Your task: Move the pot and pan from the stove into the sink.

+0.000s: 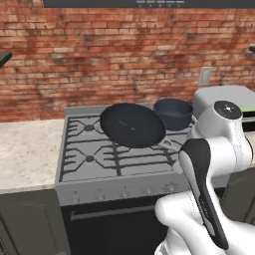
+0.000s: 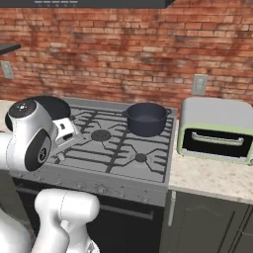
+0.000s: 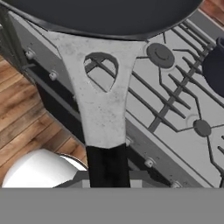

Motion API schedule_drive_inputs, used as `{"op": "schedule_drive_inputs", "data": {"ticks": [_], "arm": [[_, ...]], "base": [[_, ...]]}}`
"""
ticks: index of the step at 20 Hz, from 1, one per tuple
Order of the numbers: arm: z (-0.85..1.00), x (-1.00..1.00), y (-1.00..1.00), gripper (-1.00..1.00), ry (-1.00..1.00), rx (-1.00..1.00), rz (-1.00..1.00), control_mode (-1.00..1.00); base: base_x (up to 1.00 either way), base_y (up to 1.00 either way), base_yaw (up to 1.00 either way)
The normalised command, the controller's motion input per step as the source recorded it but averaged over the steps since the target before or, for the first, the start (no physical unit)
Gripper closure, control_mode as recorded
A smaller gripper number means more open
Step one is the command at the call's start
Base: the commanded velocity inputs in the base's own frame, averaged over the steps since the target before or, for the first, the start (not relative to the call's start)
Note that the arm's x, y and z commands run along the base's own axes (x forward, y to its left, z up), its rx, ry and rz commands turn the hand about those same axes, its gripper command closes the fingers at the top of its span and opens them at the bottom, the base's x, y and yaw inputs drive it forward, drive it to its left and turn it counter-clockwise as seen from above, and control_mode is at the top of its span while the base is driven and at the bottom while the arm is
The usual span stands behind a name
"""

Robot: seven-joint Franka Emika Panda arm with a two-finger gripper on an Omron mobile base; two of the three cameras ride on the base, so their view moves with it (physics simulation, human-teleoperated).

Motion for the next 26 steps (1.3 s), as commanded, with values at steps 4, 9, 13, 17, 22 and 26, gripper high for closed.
{"op": "schedule_drive_inputs", "data": {"ticks": [4, 9, 13, 17, 22, 26], "arm": [[0.0, 0.0, 0.0, 1.0, 0.0, 0.0, 0.0, 1.0], [0.0, 0.0, 0.0, 1.0, 0.0, 0.0, 0.0, 1.0], [0.0, 0.0, 0.0, 1.0, 0.0, 0.0, 0.0, 1.0], [0.0, 0.0, 0.0, 1.0, 0.0, 0.0, 0.0, 1.0], [0.0, 0.0, 0.0, 1.0, 0.0, 0.0, 0.0, 1.0], [0.0, 0.0, 0.0, 1.0, 0.0, 0.0, 0.0, 1.0]], "base": [[-0.45, 0.0, 0.35], [-0.39, 0.0, 0.39], [-0.33, 0.0, 0.38], [-0.32, -0.02, 0.37], [-0.28, -0.05, 0.37], [-0.29, -0.1, 0.34]]}}
